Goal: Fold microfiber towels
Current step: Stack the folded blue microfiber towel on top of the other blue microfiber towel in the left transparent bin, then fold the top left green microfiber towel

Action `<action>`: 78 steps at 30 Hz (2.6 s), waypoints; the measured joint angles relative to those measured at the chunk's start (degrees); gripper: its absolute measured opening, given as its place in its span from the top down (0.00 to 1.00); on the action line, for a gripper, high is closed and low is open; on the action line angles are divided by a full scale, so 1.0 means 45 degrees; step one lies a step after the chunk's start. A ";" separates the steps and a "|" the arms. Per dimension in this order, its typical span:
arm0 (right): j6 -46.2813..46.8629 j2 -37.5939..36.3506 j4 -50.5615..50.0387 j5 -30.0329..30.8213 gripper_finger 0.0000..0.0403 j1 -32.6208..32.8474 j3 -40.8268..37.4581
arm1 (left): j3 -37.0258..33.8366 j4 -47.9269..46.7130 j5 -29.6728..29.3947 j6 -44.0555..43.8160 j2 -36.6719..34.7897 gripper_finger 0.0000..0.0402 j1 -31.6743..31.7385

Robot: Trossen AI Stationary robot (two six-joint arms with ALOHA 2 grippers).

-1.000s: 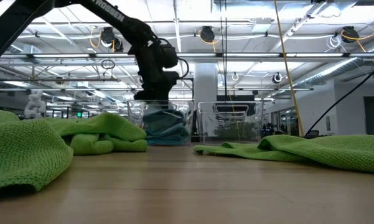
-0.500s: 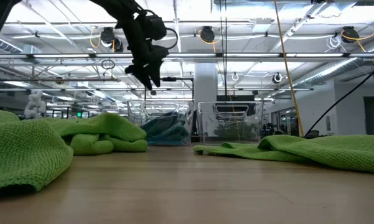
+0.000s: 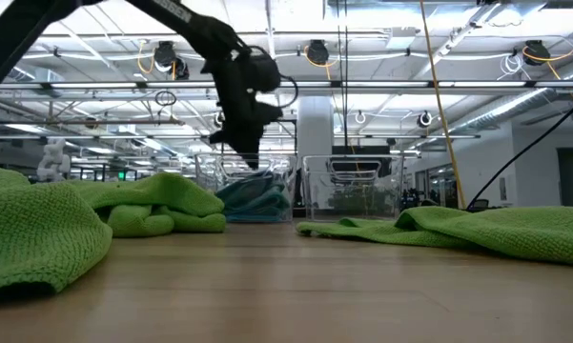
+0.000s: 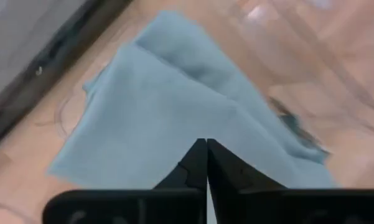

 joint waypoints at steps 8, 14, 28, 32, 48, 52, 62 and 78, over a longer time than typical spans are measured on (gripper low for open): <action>0.0003 0.0002 0.0002 -0.0003 0.21 0.0000 0.0000 | -0.0003 0.1313 -0.0683 -0.0529 0.1283 0.95 -0.0278; -0.0011 -0.0003 -0.0002 -0.0008 0.21 0.0000 0.0000 | -0.0010 0.2307 -0.0438 -0.0700 0.1350 0.99 -0.0332; -0.0529 -0.0035 -0.0426 -0.0733 0.21 0.0005 0.0005 | 0.0005 0.1529 -0.0458 -0.1535 -0.2984 0.92 -0.0492; -0.1514 -0.0037 -0.0661 -0.0751 0.21 0.0005 0.0005 | 0.0010 -0.0092 -0.0459 -0.1874 -0.4631 0.92 -0.1330; -0.4813 0.1298 -0.0619 -0.2551 0.21 0.0024 0.0005 | -0.0973 -0.4159 -0.2503 -0.7208 -0.6435 0.79 -0.8236; -0.5085 0.1640 -0.0339 -0.3240 0.22 0.0026 0.0005 | -0.2502 -0.3541 -0.2260 -0.9016 -0.6419 0.66 -0.9209; -0.5477 0.2131 0.1453 -0.3674 0.29 0.0029 0.0005 | -0.5868 -0.3884 -0.0943 -1.2195 -0.6414 0.48 -1.0499; -0.3994 0.3407 0.3360 -0.3631 0.29 0.0024 0.0005 | -1.0525 -0.1803 0.1032 -0.9736 -0.6414 0.39 -0.8810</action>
